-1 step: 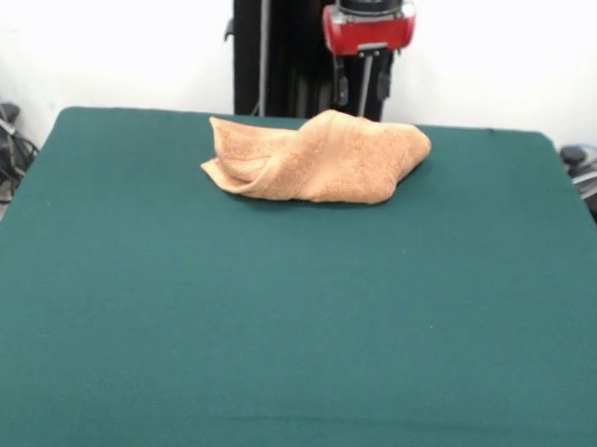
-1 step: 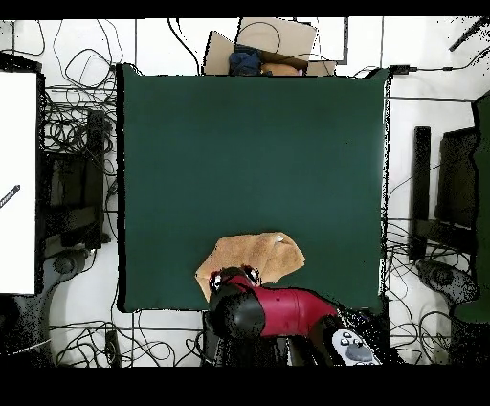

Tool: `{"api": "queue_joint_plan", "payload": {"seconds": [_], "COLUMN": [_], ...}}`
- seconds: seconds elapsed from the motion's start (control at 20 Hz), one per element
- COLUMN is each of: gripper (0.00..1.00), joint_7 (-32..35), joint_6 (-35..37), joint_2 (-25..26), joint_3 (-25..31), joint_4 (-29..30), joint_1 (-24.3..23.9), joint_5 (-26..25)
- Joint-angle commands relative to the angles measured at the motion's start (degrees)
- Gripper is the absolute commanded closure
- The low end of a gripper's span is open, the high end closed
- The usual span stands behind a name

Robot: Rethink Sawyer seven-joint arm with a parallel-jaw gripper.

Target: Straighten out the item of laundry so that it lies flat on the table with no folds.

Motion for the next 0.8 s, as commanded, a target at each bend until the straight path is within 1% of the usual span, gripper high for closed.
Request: {"api": "queue_joint_plan", "payload": {"seconds": [0.05, 0.25, 0.7, 0.8], "gripper": [0.00, 0.00, 0.00, 0.00], "joint_7": [11.5, 11.5, 10.8, 10.5], "joint_6": [-6.9, -9.8, -15.5, -17.0], "joint_2": [6.0, 8.6, 13.4, 15.5], "joint_3": [-5.6, -7.4, -8.4, -8.5], "joint_4": [0.5, -0.1, -1.1, -2.2], "joint_1": [3.0, 4.0, 4.0, 3.9], "joint_5": [-2.0, -1.5, -1.8, -1.9]}}
